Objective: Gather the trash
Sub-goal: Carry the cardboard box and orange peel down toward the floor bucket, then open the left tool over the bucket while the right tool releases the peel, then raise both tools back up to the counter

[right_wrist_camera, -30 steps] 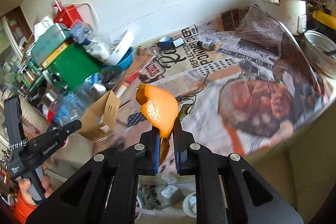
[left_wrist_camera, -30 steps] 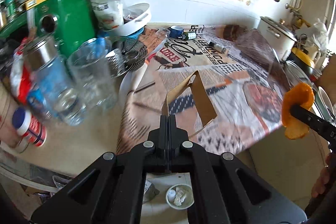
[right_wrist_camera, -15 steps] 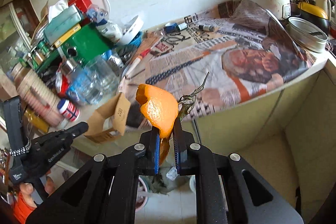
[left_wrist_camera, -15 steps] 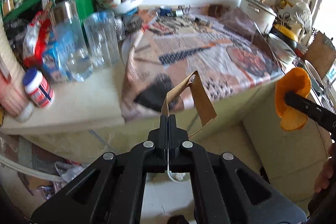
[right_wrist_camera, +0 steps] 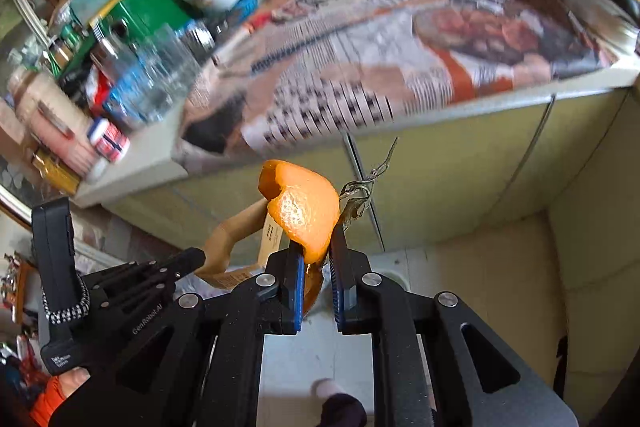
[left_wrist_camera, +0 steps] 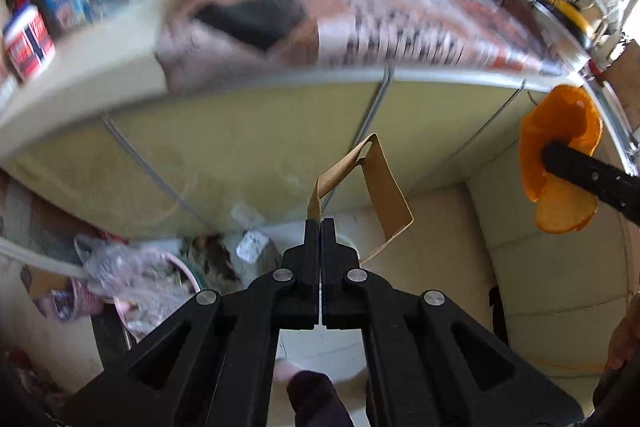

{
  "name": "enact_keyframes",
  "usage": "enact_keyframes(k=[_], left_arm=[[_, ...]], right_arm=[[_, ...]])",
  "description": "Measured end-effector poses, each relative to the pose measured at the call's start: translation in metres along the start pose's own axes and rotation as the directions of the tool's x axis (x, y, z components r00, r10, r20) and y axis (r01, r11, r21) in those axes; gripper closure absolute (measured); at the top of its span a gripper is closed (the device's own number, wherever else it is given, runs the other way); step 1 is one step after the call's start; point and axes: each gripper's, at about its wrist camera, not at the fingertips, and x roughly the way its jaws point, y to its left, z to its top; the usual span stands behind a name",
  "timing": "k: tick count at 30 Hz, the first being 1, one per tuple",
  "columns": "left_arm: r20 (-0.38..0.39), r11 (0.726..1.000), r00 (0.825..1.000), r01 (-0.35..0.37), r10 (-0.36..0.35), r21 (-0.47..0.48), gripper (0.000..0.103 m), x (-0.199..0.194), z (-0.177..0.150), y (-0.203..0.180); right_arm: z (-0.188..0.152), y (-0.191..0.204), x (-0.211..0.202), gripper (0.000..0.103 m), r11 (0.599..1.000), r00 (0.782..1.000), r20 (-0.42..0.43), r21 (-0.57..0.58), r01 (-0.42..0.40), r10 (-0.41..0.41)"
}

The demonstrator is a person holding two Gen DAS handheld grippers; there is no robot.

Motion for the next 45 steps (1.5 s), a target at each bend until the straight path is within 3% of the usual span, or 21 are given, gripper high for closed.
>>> enact_keyframes(k=[12,18,23,25,28,29,30,31,39,45], left_arm=[[-0.136,0.990,0.990,-0.057,0.040,-0.126,0.103,0.154,-0.077,-0.010],[-0.192,0.989,0.981,-0.041,0.013,-0.144,0.103,0.243,-0.111,-0.005],[-0.190,0.987,0.982,-0.015,-0.017,-0.162,0.103,0.281,-0.120,-0.004],[-0.186,0.984,0.982,0.004,-0.037,-0.178,0.101,0.287,-0.120,-0.003],[-0.206,0.978,0.978,-0.012,-0.032,-0.207,0.065,0.296,-0.122,0.004],[-0.205,0.977,0.978,-0.022,-0.023,-0.213,0.062,0.296,-0.123,0.006],[-0.204,0.975,0.979,-0.026,-0.019,-0.219,0.062,0.295,-0.123,0.007],[-0.206,0.974,0.978,-0.023,-0.024,-0.223,0.062,0.294,-0.123,0.009],[-0.212,0.977,0.977,-0.042,-0.003,-0.210,0.062,0.255,-0.119,0.009],[-0.169,0.979,0.986,-0.023,-0.011,-0.200,0.062,0.188,-0.095,0.001]], right_arm=[[-0.058,-0.072,0.118,0.093,0.998,0.988,-0.154,-0.053,-0.038,0.029],[-0.091,-0.098,0.181,0.093,0.999,0.983,-0.181,-0.016,-0.038,0.035],[-0.110,-0.106,0.223,0.093,0.998,0.977,-0.205,-0.019,-0.057,0.052],[-0.113,-0.104,0.230,0.092,0.998,0.977,-0.206,-0.036,-0.059,0.050],[-0.114,-0.104,0.238,0.084,0.999,0.980,-0.201,-0.043,-0.016,0.007],[-0.115,-0.103,0.242,0.078,0.999,0.976,-0.219,-0.045,0.002,-0.011],[-0.116,-0.102,0.246,0.069,0.999,0.968,-0.251,-0.044,0.003,-0.014],[-0.116,-0.103,0.248,0.067,0.999,0.963,-0.268,-0.038,-0.003,-0.008],[-0.105,-0.084,0.218,0.067,0.997,0.960,-0.280,-0.081,-0.002,-0.021],[-0.078,-0.095,0.168,0.067,0.997,0.965,-0.260,-0.073,0.014,-0.033]])
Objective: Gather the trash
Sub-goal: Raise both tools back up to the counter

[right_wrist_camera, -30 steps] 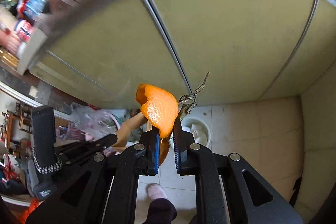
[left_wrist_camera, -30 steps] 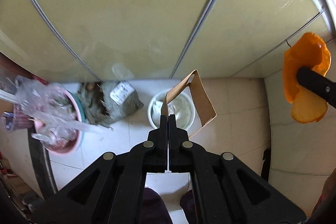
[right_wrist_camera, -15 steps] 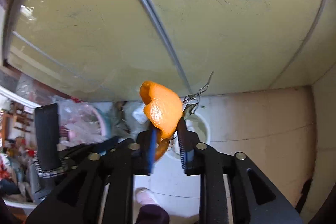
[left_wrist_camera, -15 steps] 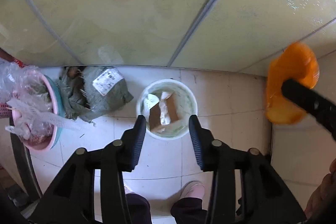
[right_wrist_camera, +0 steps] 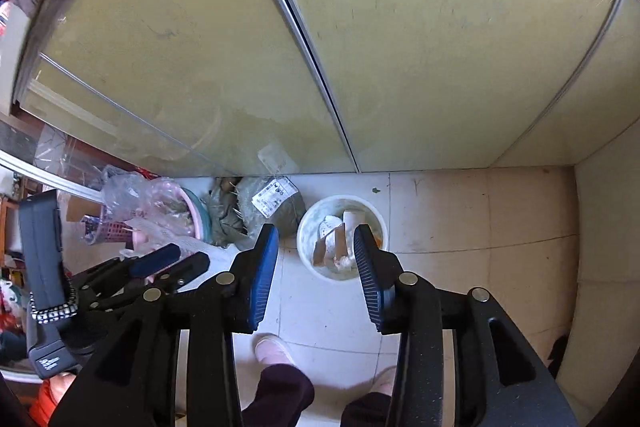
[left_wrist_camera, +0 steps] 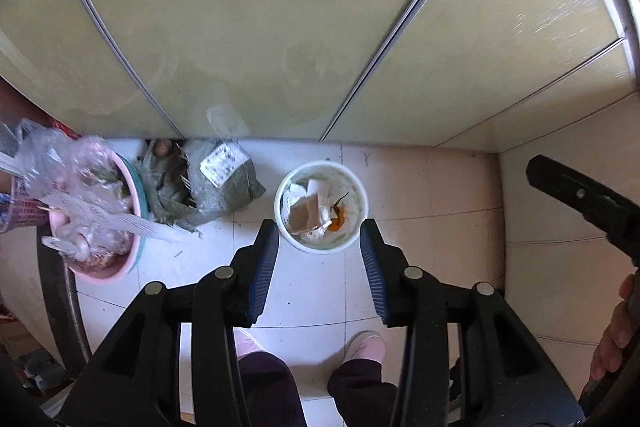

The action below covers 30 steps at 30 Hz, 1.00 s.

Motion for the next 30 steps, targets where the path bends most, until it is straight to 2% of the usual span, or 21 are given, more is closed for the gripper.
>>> enact_keyframes(k=[6,10,16,20,22,24,25,27,29,30], left_arm=[[0.081,0.999,0.997,0.019,-0.022,0.029,0.062,-0.100,0.022,-0.017],[0.148,0.998,0.988,0.034,-0.043,0.059,0.062,-0.174,0.039,-0.024],[0.282,0.986,0.955,0.044,-0.088,0.158,0.060,-0.283,0.065,-0.033],[0.368,0.975,0.921,0.043,-0.124,0.219,0.059,-0.342,0.078,-0.036],[0.407,0.969,0.901,0.054,-0.151,0.241,0.055,-0.368,0.082,-0.036],[0.448,0.963,0.877,0.056,-0.173,0.263,0.049,-0.391,0.087,-0.034],[0.468,0.962,0.866,0.049,-0.176,0.270,0.047,-0.400,0.089,-0.033],[0.503,0.960,0.847,0.028,-0.170,0.277,0.036,-0.418,0.095,-0.033],[0.528,0.960,0.832,0.020,-0.171,0.280,0.029,-0.432,0.097,-0.032],[0.538,0.960,0.825,0.022,-0.175,0.278,0.021,-0.438,0.100,-0.031]], right_arm=[[0.015,0.027,-0.085,0.067,1.000,0.998,0.062,-0.008,0.020,-0.020],[0.022,0.052,-0.140,0.067,0.999,0.992,0.127,-0.012,0.031,-0.029],[0.036,0.092,-0.233,0.066,0.998,0.959,0.276,-0.001,0.066,-0.063],[0.043,0.119,-0.280,0.065,0.997,0.923,0.378,0.020,0.078,-0.080],[0.045,0.133,-0.302,0.059,0.994,0.894,0.436,0.032,0.102,-0.105],[0.045,0.145,-0.320,0.048,0.992,0.864,0.487,0.042,0.120,-0.125],[0.044,0.149,-0.329,0.046,0.991,0.848,0.515,0.044,0.124,-0.129],[0.042,0.157,-0.345,0.035,0.990,0.820,0.555,0.053,0.134,-0.141],[0.043,0.161,-0.354,0.030,0.988,0.799,0.582,0.060,0.143,-0.151],[0.044,0.163,-0.357,0.027,0.987,0.791,0.591,0.060,0.148,-0.155]])
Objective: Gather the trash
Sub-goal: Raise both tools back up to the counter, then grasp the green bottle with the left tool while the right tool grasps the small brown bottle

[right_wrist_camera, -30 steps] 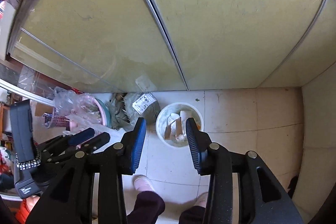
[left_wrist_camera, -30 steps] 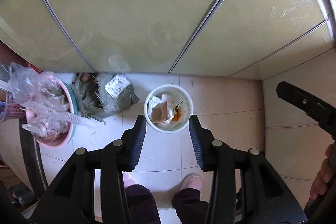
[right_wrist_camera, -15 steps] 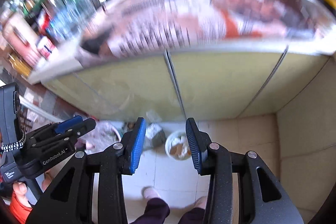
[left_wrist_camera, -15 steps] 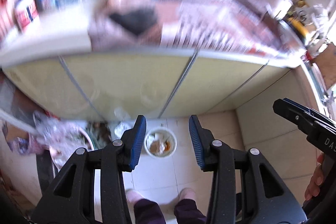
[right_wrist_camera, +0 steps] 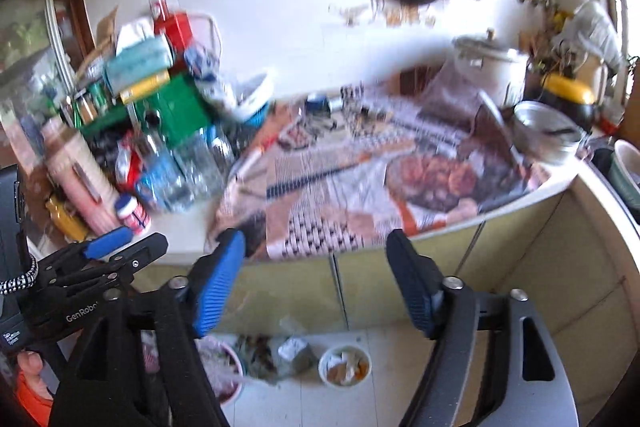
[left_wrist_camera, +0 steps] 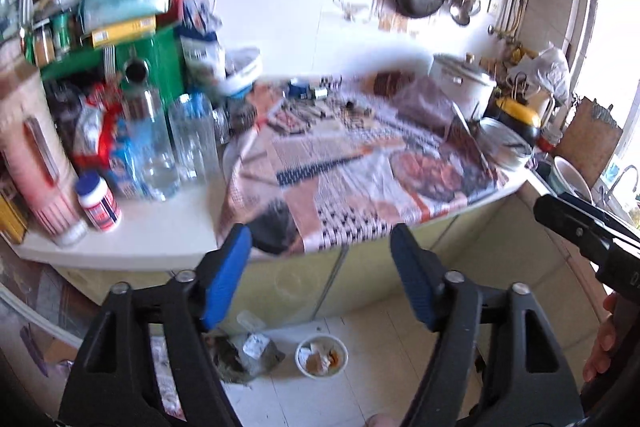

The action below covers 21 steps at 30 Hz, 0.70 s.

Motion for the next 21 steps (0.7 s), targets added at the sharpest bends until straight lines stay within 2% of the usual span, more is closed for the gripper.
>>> enact_keyframes(k=[2,5,10,16,21], left_arm=[[0.016,1.000,1.000,-0.003,0.003,-0.012,0.008,-0.004,0.009,0.003],[0.042,1.000,0.999,-0.013,0.014,-0.014,0.007,-0.002,0.022,0.006],[0.055,0.999,0.998,-0.040,0.040,-0.014,0.007,0.024,0.042,0.004],[0.048,0.995,0.995,-0.088,0.090,-0.038,0.007,0.088,0.079,0.002],[0.014,0.985,0.988,-0.150,0.151,-0.085,0.007,0.168,0.135,-0.005]], right_arm=[[0.006,0.001,-0.002,0.022,1.000,1.000,0.022,-0.009,0.014,-0.014],[0.014,-0.001,0.001,0.021,0.999,0.998,0.041,-0.012,0.037,-0.036],[0.029,-0.017,0.017,0.020,1.000,0.998,0.053,-0.003,0.030,-0.029],[0.067,-0.052,0.077,0.020,1.000,0.999,0.055,0.002,-0.002,0.002],[0.127,-0.093,0.153,0.020,0.999,0.999,0.013,-0.018,-0.051,0.052]])
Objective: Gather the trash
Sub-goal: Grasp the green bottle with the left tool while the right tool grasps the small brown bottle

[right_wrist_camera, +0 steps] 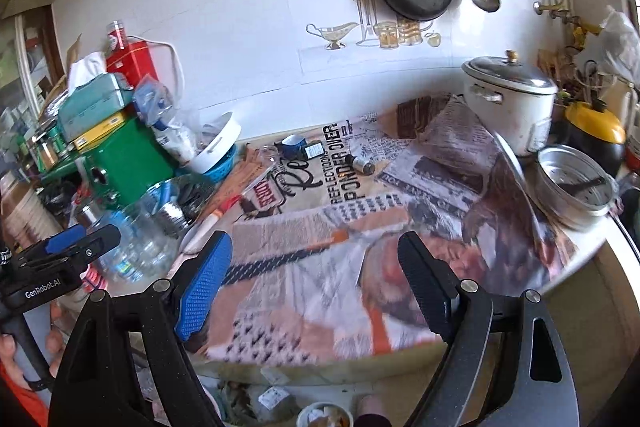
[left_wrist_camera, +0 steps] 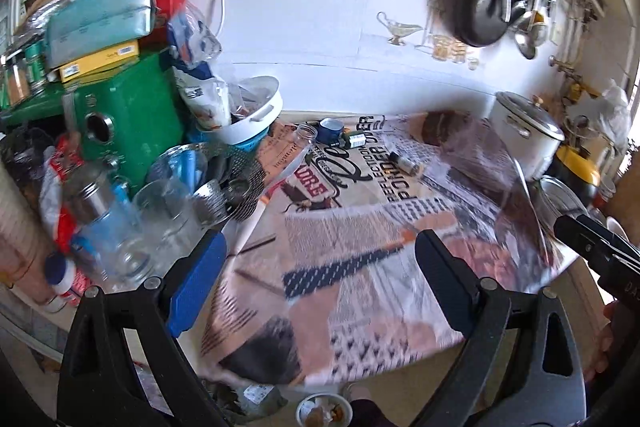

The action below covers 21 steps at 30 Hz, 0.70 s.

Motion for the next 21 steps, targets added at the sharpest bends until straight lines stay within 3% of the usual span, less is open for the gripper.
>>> enact_keyframes(k=[6,11,16,21], left_arm=[[-0.044,0.998,0.998,-0.042,0.040,-0.045,0.007,0.091,0.056,-0.032],[-0.105,0.993,0.992,-0.077,0.068,-0.087,0.008,0.169,0.080,-0.044],[-0.191,0.990,0.979,-0.097,0.076,-0.103,0.008,0.249,0.094,-0.045],[-0.259,0.991,0.963,-0.096,0.067,-0.098,0.008,0.323,0.105,-0.037]], right_arm=[[0.059,-0.051,0.091,0.020,0.997,0.995,-0.082,-0.035,-0.062,0.059],[0.080,-0.081,0.183,0.020,0.993,0.984,-0.167,-0.088,-0.073,0.058],[0.088,-0.096,0.276,0.023,0.990,0.959,-0.274,-0.104,-0.099,0.067],[0.085,-0.098,0.344,0.038,0.980,0.920,-0.372,-0.098,-0.173,0.125]])
